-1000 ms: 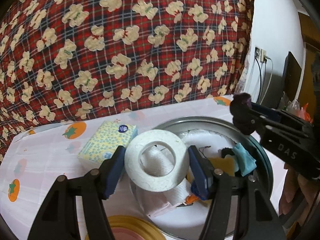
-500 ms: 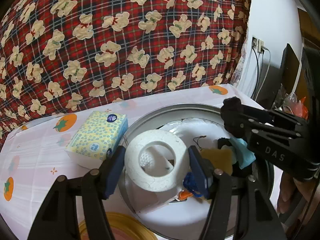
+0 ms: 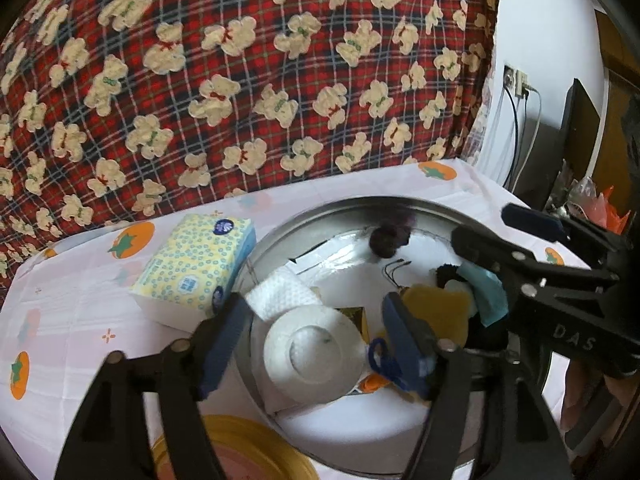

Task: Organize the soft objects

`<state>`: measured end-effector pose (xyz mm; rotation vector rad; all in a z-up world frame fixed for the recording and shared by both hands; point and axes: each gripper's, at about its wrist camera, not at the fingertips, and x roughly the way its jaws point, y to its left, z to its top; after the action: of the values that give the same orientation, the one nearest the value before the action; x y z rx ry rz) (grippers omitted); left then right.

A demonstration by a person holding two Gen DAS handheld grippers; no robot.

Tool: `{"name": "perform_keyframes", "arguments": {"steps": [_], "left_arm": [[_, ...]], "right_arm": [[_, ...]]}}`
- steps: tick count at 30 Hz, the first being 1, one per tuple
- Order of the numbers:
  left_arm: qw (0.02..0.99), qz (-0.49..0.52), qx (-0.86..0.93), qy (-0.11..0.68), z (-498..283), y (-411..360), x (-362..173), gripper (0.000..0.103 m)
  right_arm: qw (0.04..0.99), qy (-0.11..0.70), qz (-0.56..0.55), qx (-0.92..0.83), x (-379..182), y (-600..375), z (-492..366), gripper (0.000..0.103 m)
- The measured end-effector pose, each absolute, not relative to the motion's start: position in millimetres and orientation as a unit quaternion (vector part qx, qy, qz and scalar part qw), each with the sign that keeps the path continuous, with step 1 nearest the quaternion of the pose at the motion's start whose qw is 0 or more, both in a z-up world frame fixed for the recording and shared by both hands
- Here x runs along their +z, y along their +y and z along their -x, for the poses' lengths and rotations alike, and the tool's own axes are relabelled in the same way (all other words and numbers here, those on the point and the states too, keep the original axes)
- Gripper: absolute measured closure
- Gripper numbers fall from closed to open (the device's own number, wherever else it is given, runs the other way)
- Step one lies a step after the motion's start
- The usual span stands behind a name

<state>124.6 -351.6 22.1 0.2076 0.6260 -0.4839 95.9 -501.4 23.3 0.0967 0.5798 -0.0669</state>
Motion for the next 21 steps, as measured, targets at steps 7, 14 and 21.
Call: {"name": "perform_keyframes", "arguments": {"steps": [7,14,21], "left_arm": [[0.935,-0.086,-0.226,0.260,-94,-334,34,0.003],[0.949,-0.068,-0.208,0.228,-63,-310,38,0.001],[0.953,-0.065,-0.209,0.208,-35,-298,35,0.001]], "right_arm": [[0.963,0.260,-0.055,-0.047,25,-497,-63,0.031],[0.972,0.219,-0.070,-0.046,26,-482,-20,0.028],[0.977,0.196,-0.074,-0.040,25,-463,10,0.027]]}}
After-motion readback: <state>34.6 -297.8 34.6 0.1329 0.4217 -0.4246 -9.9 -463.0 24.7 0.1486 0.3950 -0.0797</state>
